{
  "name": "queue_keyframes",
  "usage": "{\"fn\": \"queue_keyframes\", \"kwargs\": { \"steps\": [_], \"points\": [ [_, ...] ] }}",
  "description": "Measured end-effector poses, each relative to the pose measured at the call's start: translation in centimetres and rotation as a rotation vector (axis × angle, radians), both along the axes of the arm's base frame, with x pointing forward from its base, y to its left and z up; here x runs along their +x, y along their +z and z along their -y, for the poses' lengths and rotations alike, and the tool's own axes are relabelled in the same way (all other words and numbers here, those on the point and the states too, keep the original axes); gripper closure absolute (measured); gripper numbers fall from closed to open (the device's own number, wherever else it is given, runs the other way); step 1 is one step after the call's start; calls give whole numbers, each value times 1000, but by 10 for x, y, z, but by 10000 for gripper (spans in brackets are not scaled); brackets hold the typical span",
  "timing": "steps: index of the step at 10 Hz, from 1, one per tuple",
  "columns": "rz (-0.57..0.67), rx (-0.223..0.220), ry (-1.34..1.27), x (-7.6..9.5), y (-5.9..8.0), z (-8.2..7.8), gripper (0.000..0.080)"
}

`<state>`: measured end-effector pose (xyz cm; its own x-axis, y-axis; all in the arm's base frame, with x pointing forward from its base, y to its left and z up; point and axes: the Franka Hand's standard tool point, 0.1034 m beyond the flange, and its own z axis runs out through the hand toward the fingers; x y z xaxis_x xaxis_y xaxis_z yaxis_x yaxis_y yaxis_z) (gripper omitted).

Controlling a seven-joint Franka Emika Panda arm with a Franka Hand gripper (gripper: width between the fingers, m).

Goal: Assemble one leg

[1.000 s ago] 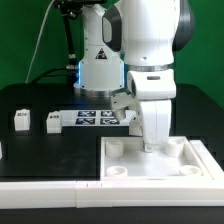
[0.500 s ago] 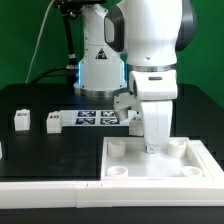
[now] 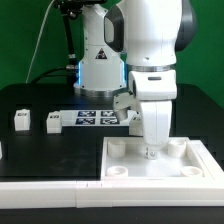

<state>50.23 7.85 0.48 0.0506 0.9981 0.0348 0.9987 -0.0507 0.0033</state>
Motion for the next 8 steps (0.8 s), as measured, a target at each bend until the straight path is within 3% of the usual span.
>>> {"fn": "queue_keyframes", "kwargs": {
  "steps": [1, 5, 8],
  "points": [
    [0, 0, 0, 0, 0, 0, 164],
    [1, 0, -2, 0, 1, 0, 150],
    [16, -10, -142, -23, 33, -8, 150]
  ]
}}
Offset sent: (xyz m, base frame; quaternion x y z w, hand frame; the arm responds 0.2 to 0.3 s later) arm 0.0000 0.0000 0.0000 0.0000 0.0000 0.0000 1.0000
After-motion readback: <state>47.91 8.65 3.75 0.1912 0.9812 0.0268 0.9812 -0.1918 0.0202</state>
